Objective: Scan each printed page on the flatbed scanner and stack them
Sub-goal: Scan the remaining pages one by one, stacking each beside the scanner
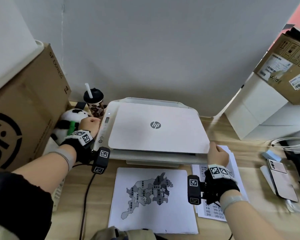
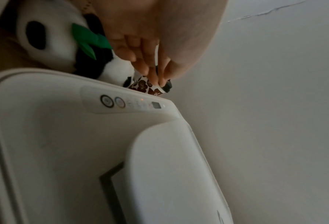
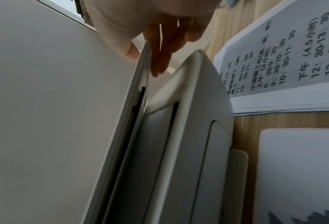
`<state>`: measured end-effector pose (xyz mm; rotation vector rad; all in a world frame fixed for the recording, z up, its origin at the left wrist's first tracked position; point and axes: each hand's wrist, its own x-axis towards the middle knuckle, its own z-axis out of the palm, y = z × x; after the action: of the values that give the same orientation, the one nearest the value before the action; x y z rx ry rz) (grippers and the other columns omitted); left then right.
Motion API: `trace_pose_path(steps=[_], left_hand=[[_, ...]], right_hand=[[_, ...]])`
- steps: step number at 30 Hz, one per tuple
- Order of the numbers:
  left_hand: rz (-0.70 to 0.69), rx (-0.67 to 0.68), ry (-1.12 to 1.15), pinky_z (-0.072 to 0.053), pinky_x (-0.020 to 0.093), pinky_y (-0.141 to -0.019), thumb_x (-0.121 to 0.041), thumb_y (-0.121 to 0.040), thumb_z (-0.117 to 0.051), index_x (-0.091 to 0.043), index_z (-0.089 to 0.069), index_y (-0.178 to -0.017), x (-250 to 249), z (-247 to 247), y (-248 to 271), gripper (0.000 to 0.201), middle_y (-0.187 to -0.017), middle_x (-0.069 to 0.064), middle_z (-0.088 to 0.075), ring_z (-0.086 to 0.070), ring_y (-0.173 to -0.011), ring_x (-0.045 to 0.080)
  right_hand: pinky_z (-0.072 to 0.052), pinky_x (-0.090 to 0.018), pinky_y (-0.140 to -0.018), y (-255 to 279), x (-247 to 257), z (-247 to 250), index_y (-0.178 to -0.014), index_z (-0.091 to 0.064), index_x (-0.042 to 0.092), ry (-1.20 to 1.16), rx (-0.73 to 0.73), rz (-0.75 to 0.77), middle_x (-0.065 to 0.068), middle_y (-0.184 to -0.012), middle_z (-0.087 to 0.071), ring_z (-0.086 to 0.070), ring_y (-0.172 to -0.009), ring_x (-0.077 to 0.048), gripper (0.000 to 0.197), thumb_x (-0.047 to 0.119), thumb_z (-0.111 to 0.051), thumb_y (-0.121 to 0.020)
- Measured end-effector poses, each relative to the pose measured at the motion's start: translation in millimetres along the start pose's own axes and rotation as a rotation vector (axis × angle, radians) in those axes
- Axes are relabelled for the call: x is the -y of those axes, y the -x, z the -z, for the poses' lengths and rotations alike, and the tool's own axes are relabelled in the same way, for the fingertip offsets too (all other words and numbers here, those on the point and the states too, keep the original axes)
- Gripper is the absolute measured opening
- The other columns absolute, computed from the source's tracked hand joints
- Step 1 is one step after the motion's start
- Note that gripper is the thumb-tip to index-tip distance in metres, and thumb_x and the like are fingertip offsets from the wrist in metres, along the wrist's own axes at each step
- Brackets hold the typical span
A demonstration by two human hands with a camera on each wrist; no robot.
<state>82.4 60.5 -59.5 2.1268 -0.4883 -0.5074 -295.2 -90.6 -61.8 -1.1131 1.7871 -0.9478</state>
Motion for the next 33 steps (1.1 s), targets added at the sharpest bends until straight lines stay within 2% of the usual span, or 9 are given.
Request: trace_pose_path(steps=[3, 5, 8, 13, 15, 18, 22, 27, 33], left_hand=[[0.030, 0.129, -0.098, -0.038, 0.027, -0.066, -0.018, -0.092, -0.048, -0.010, -0.065, -0.078, 7, -3, -1, 0.024, -0.084, 0.009, -0.061, -0.049, -0.083, 0.023], [0.066, 0.136, -0.108, -0.035, 0.025, -0.067, -0.017, -0.093, -0.048, -0.004, -0.068, -0.090, 10, -7, 0, 0.023, -0.092, 0.012, -0.062, -0.048, -0.085, 0.021], [0.118, 0.141, -0.105, -0.036, 0.026, -0.075, -0.019, -0.094, -0.051, -0.003, -0.065, -0.113, 14, -12, 1, 0.029, -0.098, 0.016, -0.063, -0.050, -0.085, 0.024], [0.210, 0.116, -0.058, -0.039, 0.026, -0.067, -0.025, -0.092, -0.056, -0.016, -0.054, -0.060, 12, -17, 2, 0.033, -0.063, 0.004, -0.053, -0.050, -0.077, 0.025], [0.232, 0.129, -0.072, -0.040, 0.026, -0.068, -0.028, -0.091, -0.056, -0.020, -0.050, -0.058, 11, -17, 2, 0.035, -0.062, 0.004, -0.053, -0.051, -0.076, 0.025], [0.240, 0.153, -0.112, -0.041, 0.028, -0.074, -0.030, -0.091, -0.055, -0.012, -0.062, -0.077, 10, -14, 1, 0.024, -0.083, 0.012, -0.060, -0.053, -0.080, 0.026], [0.209, 0.112, -0.165, -0.043, 0.035, -0.077, -0.024, -0.096, -0.044, 0.006, -0.064, -0.104, 6, -16, 6, 0.037, -0.105, 0.023, -0.065, -0.056, -0.088, 0.030], [0.148, 0.023, -0.148, -0.039, 0.036, -0.072, -0.015, -0.093, -0.034, 0.001, -0.059, -0.087, 15, -28, 19, 0.030, -0.095, 0.028, -0.057, -0.049, -0.080, 0.031], [0.169, -0.092, -0.218, -0.042, 0.041, -0.095, -0.019, -0.094, -0.033, -0.009, -0.057, -0.124, 30, -34, 36, 0.039, -0.126, 0.026, -0.054, -0.051, -0.113, 0.043]], right_hand=[[-0.033, -0.027, -0.058, -2, -6, 0, -0.062, -0.059, 0.011, 0.050, -0.056, -0.007, -0.009, -0.063, -0.047, -0.043, -0.067, -0.027, 0.032, 0.027, -0.046, -0.086], [-0.037, -0.028, -0.066, -6, -8, 0, -0.079, -0.071, 0.015, 0.028, -0.099, 0.024, -0.008, -0.074, -0.057, -0.051, -0.074, -0.027, 0.031, 0.027, -0.044, -0.085], [-0.036, -0.029, -0.070, -13, -9, -3, -0.084, -0.067, 0.015, 0.022, -0.111, 0.043, -0.009, -0.079, -0.057, -0.050, -0.079, -0.027, 0.025, 0.023, -0.044, -0.088], [-0.040, -0.033, -0.084, -11, -16, -14, -0.091, -0.057, 0.017, -0.014, -0.057, -0.024, -0.005, -0.092, -0.057, -0.051, -0.088, -0.024, 0.013, 0.024, -0.045, -0.090], [-0.037, -0.031, -0.083, -10, -19, -19, -0.096, -0.056, 0.015, -0.030, -0.039, -0.023, -0.005, -0.095, -0.056, -0.049, -0.089, -0.023, 0.014, 0.023, -0.045, -0.091], [-0.033, -0.027, -0.080, -6, -20, -20, -0.110, -0.058, 0.009, -0.047, -0.018, -0.010, -0.006, -0.098, -0.054, -0.047, -0.090, -0.024, 0.024, 0.019, -0.042, -0.094], [-0.033, -0.025, -0.081, -4, -26, -13, -0.119, -0.060, 0.008, -0.037, -0.014, 0.006, -0.012, -0.113, -0.060, -0.053, -0.109, -0.032, 0.034, 0.015, -0.035, -0.097], [-0.034, -0.023, -0.081, 2, -41, -8, -0.121, -0.059, 0.011, -0.006, -0.002, 0.071, -0.012, -0.124, -0.060, -0.053, -0.112, -0.030, 0.034, 0.008, -0.034, -0.099], [-0.034, -0.026, -0.093, 5, -53, -6, -0.129, -0.053, 0.010, 0.011, 0.027, 0.120, -0.012, -0.131, -0.054, -0.049, -0.121, -0.029, 0.036, 0.008, -0.030, -0.101]])
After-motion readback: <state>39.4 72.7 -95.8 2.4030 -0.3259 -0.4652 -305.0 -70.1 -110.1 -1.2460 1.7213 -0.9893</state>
